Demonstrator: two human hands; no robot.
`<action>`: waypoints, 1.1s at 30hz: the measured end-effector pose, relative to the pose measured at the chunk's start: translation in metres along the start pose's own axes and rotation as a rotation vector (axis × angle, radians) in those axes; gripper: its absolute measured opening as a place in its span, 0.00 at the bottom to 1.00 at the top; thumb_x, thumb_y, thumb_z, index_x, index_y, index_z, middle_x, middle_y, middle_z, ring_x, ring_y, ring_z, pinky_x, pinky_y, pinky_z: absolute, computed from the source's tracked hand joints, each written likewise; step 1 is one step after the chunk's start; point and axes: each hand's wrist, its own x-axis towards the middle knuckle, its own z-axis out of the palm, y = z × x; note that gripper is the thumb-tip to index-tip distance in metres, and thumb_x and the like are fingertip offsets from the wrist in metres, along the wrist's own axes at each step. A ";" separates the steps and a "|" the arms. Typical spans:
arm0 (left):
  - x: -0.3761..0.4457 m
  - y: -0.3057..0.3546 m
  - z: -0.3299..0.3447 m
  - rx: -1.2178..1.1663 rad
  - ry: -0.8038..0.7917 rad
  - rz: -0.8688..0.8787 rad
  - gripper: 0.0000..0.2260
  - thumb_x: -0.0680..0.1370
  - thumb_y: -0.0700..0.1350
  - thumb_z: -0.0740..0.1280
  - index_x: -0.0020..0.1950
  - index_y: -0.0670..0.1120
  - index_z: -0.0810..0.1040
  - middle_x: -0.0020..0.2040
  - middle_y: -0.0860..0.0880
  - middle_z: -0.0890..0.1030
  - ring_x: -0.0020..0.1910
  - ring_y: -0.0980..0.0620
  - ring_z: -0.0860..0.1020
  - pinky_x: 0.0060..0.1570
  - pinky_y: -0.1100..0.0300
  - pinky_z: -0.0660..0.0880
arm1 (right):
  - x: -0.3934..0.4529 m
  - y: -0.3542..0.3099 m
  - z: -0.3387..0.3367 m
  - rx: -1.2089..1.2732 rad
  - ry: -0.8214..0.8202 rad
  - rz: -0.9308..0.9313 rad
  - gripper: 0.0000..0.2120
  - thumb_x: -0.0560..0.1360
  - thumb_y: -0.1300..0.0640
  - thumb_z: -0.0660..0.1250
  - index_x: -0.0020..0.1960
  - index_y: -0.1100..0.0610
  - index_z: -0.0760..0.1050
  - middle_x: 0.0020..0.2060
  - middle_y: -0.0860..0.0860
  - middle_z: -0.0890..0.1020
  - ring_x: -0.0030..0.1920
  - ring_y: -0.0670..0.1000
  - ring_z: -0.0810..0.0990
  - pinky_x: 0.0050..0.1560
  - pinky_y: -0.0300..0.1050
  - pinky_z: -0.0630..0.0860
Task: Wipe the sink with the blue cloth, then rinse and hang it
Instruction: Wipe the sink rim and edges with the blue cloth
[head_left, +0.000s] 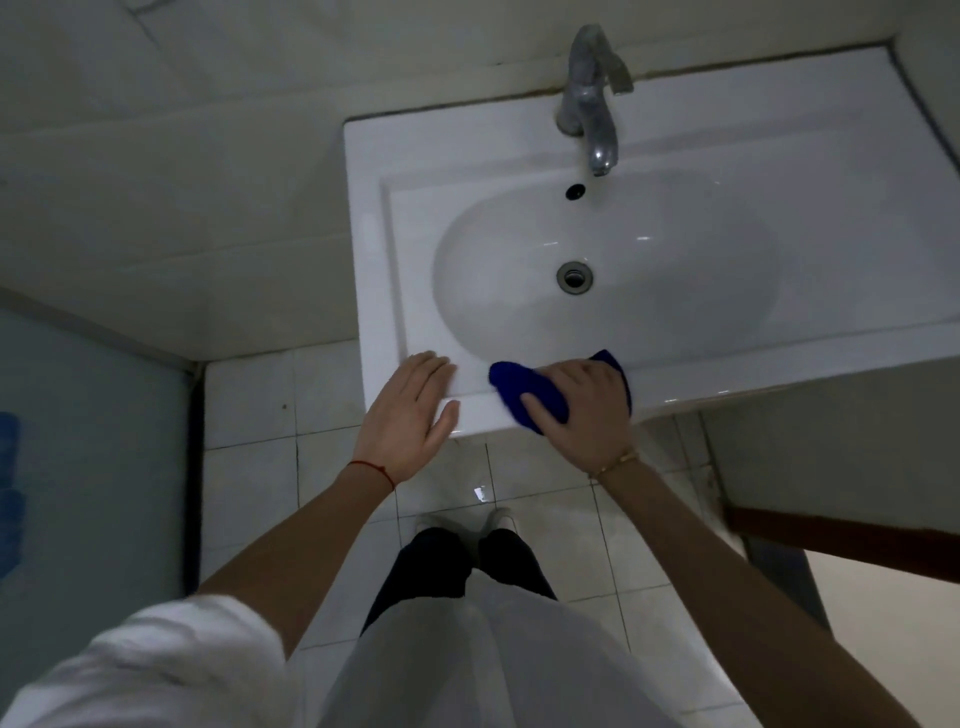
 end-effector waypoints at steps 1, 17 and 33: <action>0.002 0.000 -0.004 -0.037 0.027 -0.052 0.23 0.83 0.51 0.54 0.73 0.39 0.70 0.71 0.42 0.72 0.74 0.45 0.66 0.76 0.51 0.58 | 0.001 -0.014 0.007 0.001 -0.024 -0.022 0.17 0.77 0.40 0.59 0.54 0.51 0.78 0.48 0.46 0.82 0.48 0.49 0.78 0.55 0.49 0.70; 0.131 -0.096 -0.040 -0.106 0.187 -0.394 0.27 0.83 0.47 0.59 0.78 0.37 0.58 0.78 0.38 0.61 0.78 0.41 0.57 0.77 0.50 0.52 | 0.202 -0.053 0.036 -0.014 0.248 0.066 0.18 0.78 0.46 0.58 0.59 0.56 0.77 0.52 0.53 0.81 0.49 0.59 0.77 0.54 0.46 0.63; 0.199 -0.124 -0.022 -0.133 0.170 -0.490 0.32 0.78 0.47 0.59 0.80 0.39 0.52 0.80 0.43 0.55 0.79 0.46 0.52 0.74 0.57 0.53 | 0.361 -0.005 0.077 -0.088 0.124 -0.200 0.21 0.80 0.45 0.59 0.68 0.55 0.73 0.65 0.52 0.76 0.63 0.57 0.74 0.68 0.51 0.65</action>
